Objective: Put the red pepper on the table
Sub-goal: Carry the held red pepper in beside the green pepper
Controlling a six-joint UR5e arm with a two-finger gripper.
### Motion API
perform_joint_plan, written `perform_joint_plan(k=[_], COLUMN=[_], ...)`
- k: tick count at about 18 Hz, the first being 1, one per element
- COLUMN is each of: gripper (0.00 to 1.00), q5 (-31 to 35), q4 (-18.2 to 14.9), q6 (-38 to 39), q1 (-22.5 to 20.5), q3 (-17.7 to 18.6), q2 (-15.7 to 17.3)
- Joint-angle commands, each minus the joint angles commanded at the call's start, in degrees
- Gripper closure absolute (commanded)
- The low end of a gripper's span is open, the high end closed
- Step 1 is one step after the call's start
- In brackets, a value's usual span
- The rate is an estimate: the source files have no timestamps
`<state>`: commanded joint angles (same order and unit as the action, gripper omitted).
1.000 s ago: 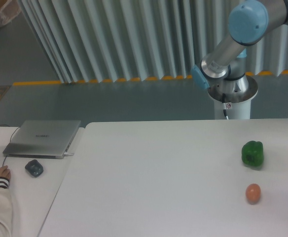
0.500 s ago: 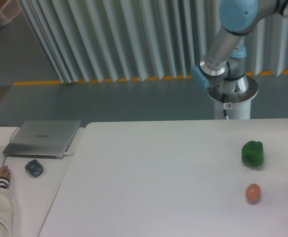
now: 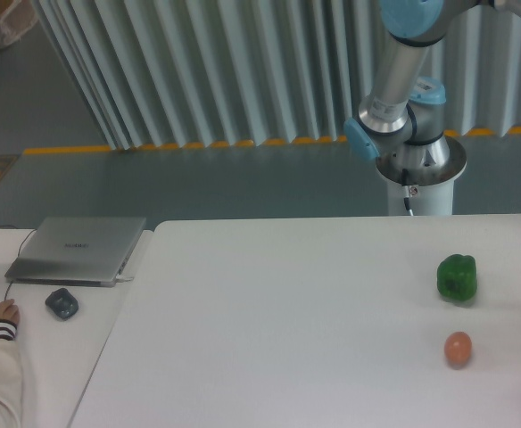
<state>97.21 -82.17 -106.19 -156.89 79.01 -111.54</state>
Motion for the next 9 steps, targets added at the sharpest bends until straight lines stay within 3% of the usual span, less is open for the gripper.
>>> perform_joint_plan(k=[4, 9], gripper=[0.54, 0.54], q5=[-6.7, -7.4], q4=[-0.4, 0.8], q6=[11.3, 19.9], q1=[5.3, 11.2], q3=[2.3, 5.4], q2=[2.4, 3.8])
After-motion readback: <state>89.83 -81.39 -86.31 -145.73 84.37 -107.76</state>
